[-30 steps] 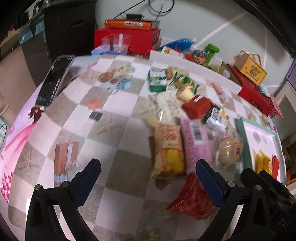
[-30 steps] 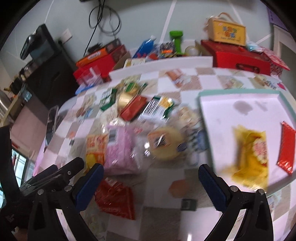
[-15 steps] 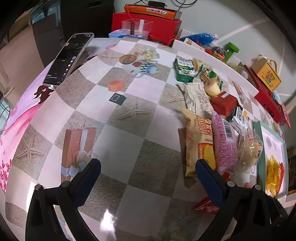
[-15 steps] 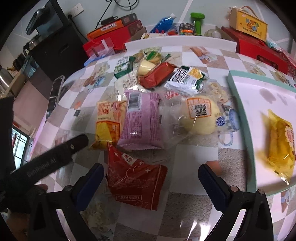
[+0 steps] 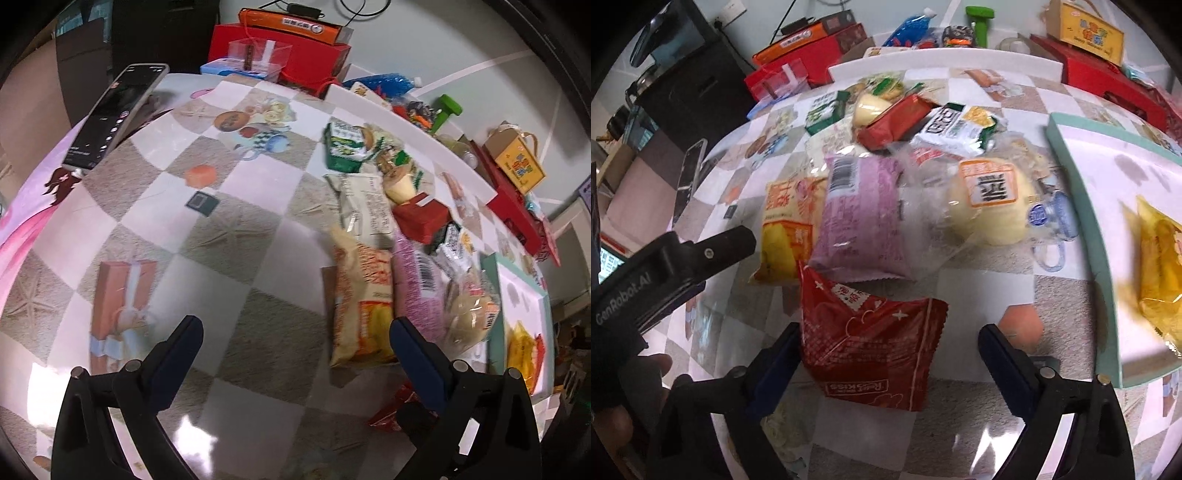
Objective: Organize snacks
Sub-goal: 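Move both tools back to the snack pile toward the roll bag and red bag, then grasp the yellow-red roll bag with the left tool while the right tool grasps the red Rolls Kiss bag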
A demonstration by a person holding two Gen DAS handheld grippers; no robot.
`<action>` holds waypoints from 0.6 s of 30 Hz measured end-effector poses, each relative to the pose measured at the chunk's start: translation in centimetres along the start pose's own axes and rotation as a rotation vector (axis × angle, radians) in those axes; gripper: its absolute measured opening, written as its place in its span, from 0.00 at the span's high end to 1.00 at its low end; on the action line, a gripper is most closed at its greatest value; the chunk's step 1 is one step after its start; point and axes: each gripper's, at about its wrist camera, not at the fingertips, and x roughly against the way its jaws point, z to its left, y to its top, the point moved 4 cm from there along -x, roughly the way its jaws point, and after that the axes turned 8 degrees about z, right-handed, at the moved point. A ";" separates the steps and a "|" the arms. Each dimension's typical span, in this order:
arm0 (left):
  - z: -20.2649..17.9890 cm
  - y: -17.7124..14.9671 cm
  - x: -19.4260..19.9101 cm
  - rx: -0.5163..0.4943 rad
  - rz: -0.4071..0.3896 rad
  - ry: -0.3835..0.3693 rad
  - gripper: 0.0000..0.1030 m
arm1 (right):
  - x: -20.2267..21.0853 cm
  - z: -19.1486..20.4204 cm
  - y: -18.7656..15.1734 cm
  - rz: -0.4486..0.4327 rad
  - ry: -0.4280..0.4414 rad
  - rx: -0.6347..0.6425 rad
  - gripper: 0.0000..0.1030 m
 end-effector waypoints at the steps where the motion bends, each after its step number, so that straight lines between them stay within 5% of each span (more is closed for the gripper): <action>1: -0.3 0.1 -0.1 -0.002 0.002 -0.012 0.02 | 0.0 -0.2 0.0 -0.002 -0.001 -0.006 0.10; 9: -2.1 0.6 -2.0 -0.001 0.035 -0.103 0.16 | 0.5 -2.6 0.4 -0.026 -0.004 -0.075 0.19; 18: -2.9 1.1 -3.4 -0.004 0.031 -0.094 0.28 | 0.9 -4.4 1.0 -0.062 -0.002 -0.121 0.28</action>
